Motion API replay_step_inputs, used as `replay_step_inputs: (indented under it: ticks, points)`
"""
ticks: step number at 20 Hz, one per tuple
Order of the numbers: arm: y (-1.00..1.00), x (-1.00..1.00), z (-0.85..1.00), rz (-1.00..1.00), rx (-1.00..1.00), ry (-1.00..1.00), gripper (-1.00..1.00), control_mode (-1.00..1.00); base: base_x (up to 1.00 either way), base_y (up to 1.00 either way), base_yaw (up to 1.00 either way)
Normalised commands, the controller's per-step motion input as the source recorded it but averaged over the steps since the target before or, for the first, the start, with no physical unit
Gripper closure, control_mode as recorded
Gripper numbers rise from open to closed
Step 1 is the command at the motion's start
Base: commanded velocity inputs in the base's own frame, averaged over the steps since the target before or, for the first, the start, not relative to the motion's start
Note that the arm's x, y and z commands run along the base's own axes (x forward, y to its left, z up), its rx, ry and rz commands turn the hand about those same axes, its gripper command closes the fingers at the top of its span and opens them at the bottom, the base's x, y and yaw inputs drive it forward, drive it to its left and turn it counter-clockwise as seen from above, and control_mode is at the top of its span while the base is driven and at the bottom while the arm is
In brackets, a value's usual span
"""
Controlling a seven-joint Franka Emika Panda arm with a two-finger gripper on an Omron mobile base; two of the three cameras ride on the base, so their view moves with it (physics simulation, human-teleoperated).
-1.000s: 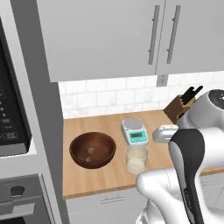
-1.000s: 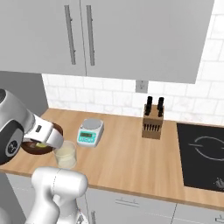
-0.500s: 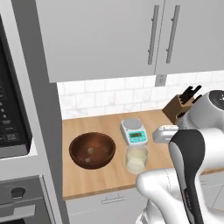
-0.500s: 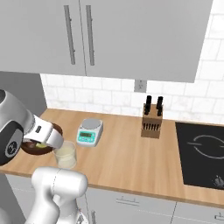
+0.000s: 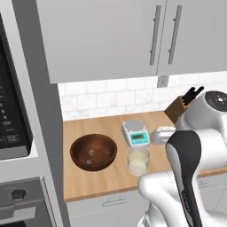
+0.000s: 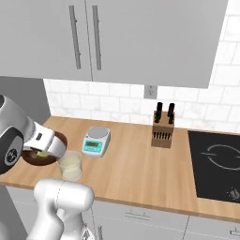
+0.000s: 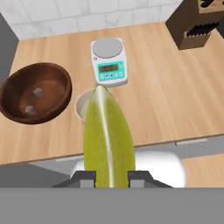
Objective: Grab a lemon wedge from the fridge and one ice cube from the ice bowl, and put them in the glass of lemonade.
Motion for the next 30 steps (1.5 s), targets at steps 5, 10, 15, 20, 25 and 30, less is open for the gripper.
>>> replay_step_inputs:
  ticks: [5,10,15,20,25,30]
  points:
    - [0.38,0.3,-0.13,0.01,0.0,0.03,1.0,-1.0,0.0,0.0,0.0]
    - [0.03,0.31,-0.39,0.09,0.01,0.01,1.0,-1.0,0.0,0.0,0.0]
    - [0.0,0.33,-0.54,0.05,0.0,0.05,1.0,-1.0,0.0,0.0,0.0]
    - [0.07,0.2,-0.24,0.0,-0.01,0.0,1.0,-1.0,0.0,0.0,0.0]
    - [0.0,0.26,-0.23,0.0,-0.03,0.07,1.0,-1.0,0.0,0.0,0.0]
    - [0.0,0.12,-0.27,0.0,-0.02,0.04,1.0,-1.0,0.0,0.0,0.0]
